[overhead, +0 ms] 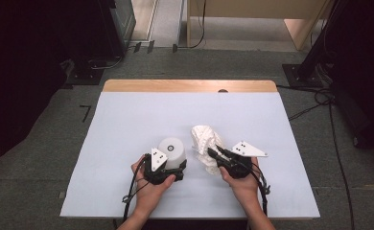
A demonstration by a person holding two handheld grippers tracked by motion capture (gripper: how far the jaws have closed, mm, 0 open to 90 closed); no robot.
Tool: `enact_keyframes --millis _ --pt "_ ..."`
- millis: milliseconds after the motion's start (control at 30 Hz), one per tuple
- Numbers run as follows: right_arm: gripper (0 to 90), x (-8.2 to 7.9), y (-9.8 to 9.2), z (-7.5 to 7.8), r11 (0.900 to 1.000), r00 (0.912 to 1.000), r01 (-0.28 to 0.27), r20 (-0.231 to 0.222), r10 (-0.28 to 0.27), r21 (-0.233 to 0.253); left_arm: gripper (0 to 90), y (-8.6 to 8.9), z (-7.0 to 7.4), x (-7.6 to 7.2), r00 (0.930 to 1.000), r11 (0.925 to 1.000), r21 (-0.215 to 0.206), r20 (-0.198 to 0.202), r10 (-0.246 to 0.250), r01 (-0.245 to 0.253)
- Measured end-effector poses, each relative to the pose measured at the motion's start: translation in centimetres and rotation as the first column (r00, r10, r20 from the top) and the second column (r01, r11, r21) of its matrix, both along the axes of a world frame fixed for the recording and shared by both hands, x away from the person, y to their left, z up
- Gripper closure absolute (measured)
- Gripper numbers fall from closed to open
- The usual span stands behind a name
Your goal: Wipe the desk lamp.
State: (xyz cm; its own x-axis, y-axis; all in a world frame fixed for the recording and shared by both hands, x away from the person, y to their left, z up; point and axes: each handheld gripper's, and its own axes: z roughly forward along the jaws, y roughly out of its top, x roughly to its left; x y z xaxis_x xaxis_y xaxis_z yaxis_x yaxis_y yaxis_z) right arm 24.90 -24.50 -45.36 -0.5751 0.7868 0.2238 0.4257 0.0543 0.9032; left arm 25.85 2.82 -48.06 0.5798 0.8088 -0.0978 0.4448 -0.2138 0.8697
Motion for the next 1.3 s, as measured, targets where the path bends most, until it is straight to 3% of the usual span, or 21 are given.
enact_keyframes --millis 100,133,233,333,400,467,567,633,667,733,933,1000,1067,1133,1167,1300 --pt "74.4 -0.3 0.1 0.7 1.000 0.9997 -0.011 0.022 0.011 0.009 7.9 1.1 0.5 0.9 0.9934 0.9924 -0.047 -0.006 -0.115 0.114" --pt "74.3 -0.5 0.3 1.0 1.000 0.9993 -0.020 0.032 0.019 0.018 8.0 1.4 0.7 1.1 0.9880 0.9860 -0.066 -0.011 -0.154 0.153" --pt "74.4 -1.0 0.8 2.0 0.998 0.9970 -0.046 0.063 0.044 0.032 8.0 1.9 1.1 1.5 0.9633 0.9579 -0.115 -0.022 -0.267 0.263" --pt "74.4 -1.6 1.7 2.6 0.996 0.9922 -0.087 0.092 0.084 0.032 8.0 1.7 1.4 1.3 0.9488 0.9449 -0.097 -0.013 -0.315 0.313" --pt "74.3 -1.8 2.2 2.8 0.994 0.9896 -0.108 0.099 0.105 0.030 8.0 1.5 1.5 1.1 0.9360 0.9309 -0.111 -0.014 -0.352 0.348" --pt "74.3 -1.9 2.6 2.7 0.992 0.9884 -0.121 0.096 0.118 0.028 8.0 1.2 1.7 1.0 0.9285 0.9211 -0.130 -0.010 -0.371 0.367" --pt "74.4 -1.8 3.0 2.0 0.992 0.9890 -0.128 0.077 0.126 0.022 8.0 1.4 2.0 1.0 0.9275 0.9163 -0.157 -0.005 -0.374 0.368" --pt "74.4 -1.7 3.0 1.8 0.991 0.9896 -0.130 0.065 0.128 0.018 8.0 1.5 2.0 1.1 0.9285 0.9154 -0.169 -0.004 -0.371 0.365" --pt "74.3 -1.4 3.1 1.2 0.991 0.9899 -0.135 0.044 0.135 0.009 8.0 2.0 2.2 1.3 0.9327 0.9146 -0.198 -0.004 -0.361 0.353" --pt "74.3 -1.2 3.2 0.6 0.990 0.9898 -0.142 0.017 0.142 -0.002 8.0 2.4 2.4 1.4 0.9370 0.9157 -0.211 0.002 -0.349 0.342" --pt "74.3 -0.6 3.7 -1.1 0.988 0.9868 -0.152 -0.061 0.150 -0.035 8.1 3.4 3.0 1.6 0.9458 0.9159 -0.243 0.021 -0.324 0.319" --pt "74.3 -0.5 3.7 -1.3 0.987 0.9863 -0.152 -0.072 0.149 -0.042 8.1 3.5 3.0 1.7 0.9472 0.9209 -0.228 0.022 -0.320 0.316" --pt "74.3 -0.5 3.6 -1.1 0.989 0.9886 -0.141 -0.059 0.139 -0.044 8.1 3.4 2.9 1.6 0.9533 0.9378 -0.175 0.021 -0.301 0.300" --pt "74.3 -0.5 3.1 -0.6 0.991 0.9912 -0.128 -0.038 0.127 -0.030 8.1 3.0 2.8 1.5 0.9602 0.9565 -0.084 0.028 -0.278 0.279" --pt "74.3 -0.6 2.9 -0.2 0.993 0.9930 -0.117 -0.024 0.116 -0.023 8.1 2.8 2.7 1.4 0.9625 0.9614 -0.049 0.030 -0.269 0.271" --pt "74.3 -1.0 1.8 1.8 0.997 0.9966 -0.071 0.042 0.071 -0.005 8.1 1.8 2.6 1.0 0.9648 0.9638 0.077 0.044 -0.259 0.255"
